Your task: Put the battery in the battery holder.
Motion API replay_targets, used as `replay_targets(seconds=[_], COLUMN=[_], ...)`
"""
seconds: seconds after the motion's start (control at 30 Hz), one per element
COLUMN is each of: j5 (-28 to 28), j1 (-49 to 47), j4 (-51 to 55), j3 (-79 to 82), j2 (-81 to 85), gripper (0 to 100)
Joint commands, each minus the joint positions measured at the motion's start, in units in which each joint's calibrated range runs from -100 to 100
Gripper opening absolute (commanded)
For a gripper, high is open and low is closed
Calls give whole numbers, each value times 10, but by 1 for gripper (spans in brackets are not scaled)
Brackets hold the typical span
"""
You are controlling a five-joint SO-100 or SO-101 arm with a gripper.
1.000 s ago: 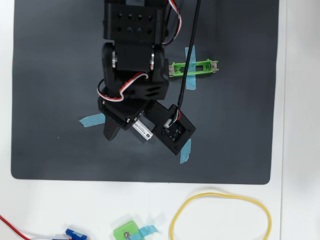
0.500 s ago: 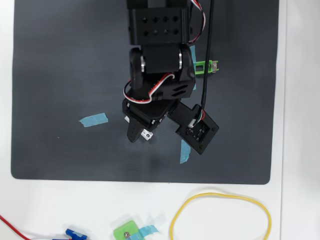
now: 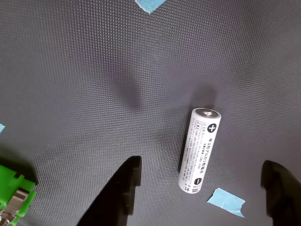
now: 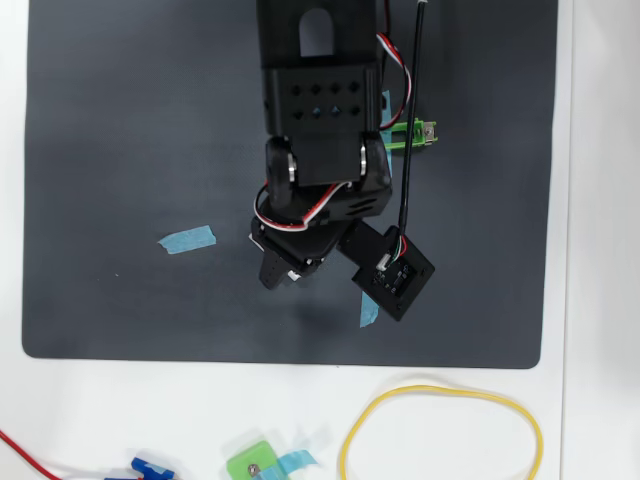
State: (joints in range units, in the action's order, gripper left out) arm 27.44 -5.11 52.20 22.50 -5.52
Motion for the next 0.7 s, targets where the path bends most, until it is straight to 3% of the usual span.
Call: replay_targets(seconds=[0.0, 0.67], j5=[4, -1], j1=[12, 41], j4=[-8, -3], j3=[-41, -94], j2=[-5, -56], gripper=[26, 26])
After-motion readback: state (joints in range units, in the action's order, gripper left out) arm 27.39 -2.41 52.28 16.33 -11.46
